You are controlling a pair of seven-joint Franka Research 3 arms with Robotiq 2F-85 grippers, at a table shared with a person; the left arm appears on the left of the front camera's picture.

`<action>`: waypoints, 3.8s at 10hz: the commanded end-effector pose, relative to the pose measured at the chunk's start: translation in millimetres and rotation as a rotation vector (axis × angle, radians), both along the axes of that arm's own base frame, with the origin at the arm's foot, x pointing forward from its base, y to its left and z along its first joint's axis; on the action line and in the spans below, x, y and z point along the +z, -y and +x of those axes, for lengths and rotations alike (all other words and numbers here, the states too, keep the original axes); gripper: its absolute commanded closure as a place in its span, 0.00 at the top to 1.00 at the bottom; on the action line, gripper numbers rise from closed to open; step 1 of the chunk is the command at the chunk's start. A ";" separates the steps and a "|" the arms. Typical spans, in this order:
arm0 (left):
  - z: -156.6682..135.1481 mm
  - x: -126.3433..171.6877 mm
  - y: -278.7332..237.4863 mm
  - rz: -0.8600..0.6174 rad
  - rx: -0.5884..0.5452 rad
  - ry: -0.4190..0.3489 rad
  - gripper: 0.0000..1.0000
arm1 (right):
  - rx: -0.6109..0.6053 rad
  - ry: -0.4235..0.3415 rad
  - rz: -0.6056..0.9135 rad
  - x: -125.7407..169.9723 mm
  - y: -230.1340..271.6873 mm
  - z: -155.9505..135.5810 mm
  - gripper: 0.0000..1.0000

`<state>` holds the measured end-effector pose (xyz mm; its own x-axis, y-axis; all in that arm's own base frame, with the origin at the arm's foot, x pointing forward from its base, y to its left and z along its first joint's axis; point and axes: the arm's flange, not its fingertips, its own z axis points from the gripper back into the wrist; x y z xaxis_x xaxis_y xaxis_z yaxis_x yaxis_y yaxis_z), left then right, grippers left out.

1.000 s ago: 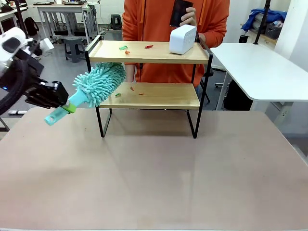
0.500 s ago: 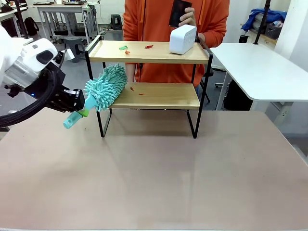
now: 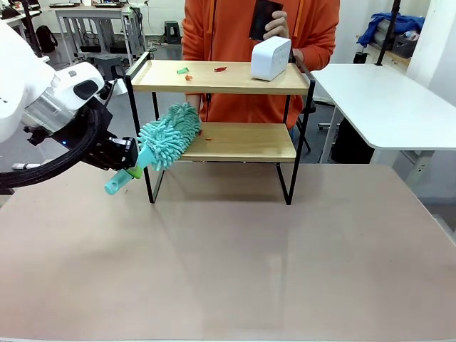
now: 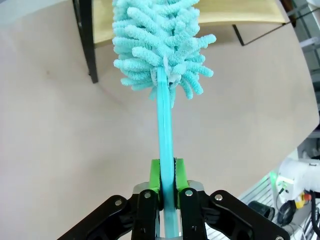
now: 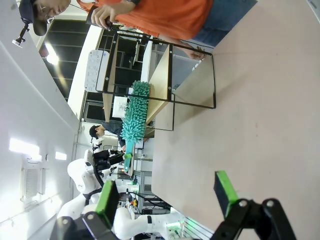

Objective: Clean the shelf.
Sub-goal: Clean the specific tier of the Shelf with the Duster once objects are removed, then clean the remaining tier of the Shelf with the Duster once objects are removed.

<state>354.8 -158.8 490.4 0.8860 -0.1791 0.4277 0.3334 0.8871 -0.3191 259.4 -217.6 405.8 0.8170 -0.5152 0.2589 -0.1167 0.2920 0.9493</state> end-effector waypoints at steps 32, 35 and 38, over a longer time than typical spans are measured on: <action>-69.5 27.2 -285.0 -0.613 0.136 -0.046 0.13 | -0.002 0.035 -0.001 2.0 0.0 3.3 1.00; -69.5 27.2 -285.0 -0.613 0.136 -0.046 0.13 | -0.002 0.035 -0.001 2.0 0.0 3.3 1.00; -69.5 27.2 -285.0 -0.613 0.136 -0.046 0.13 | -0.002 0.035 -0.001 2.0 0.0 3.3 1.00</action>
